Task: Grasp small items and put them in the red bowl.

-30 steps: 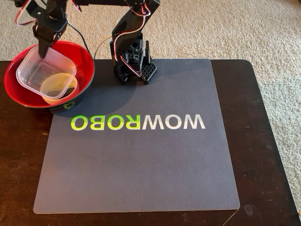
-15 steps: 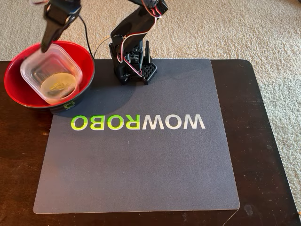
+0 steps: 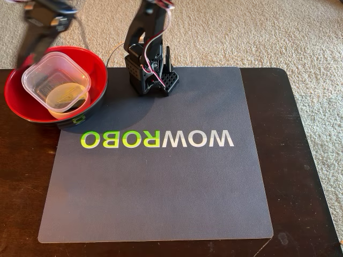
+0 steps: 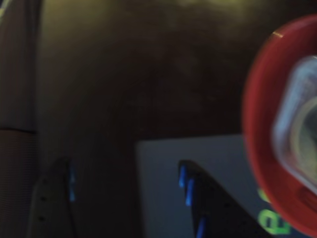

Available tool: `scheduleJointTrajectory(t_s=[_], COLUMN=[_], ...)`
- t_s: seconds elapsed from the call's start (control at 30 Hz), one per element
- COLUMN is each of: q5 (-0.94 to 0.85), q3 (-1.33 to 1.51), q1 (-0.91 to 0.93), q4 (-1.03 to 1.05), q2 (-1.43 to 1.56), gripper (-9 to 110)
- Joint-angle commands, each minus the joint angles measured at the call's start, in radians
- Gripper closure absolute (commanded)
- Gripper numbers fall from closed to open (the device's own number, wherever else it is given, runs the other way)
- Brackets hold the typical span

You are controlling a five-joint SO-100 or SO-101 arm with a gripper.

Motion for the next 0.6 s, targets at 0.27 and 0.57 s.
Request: scheduleJointTrajectory(t_s=[0.27, 0.57], q5=[-0.12, -0.144], q3=[-1.193, -1.243], q1=[-0.072, -0.08], q4=[-0.072, -0.014], q2=[-0.724, -0.741], gripper=[74, 74])
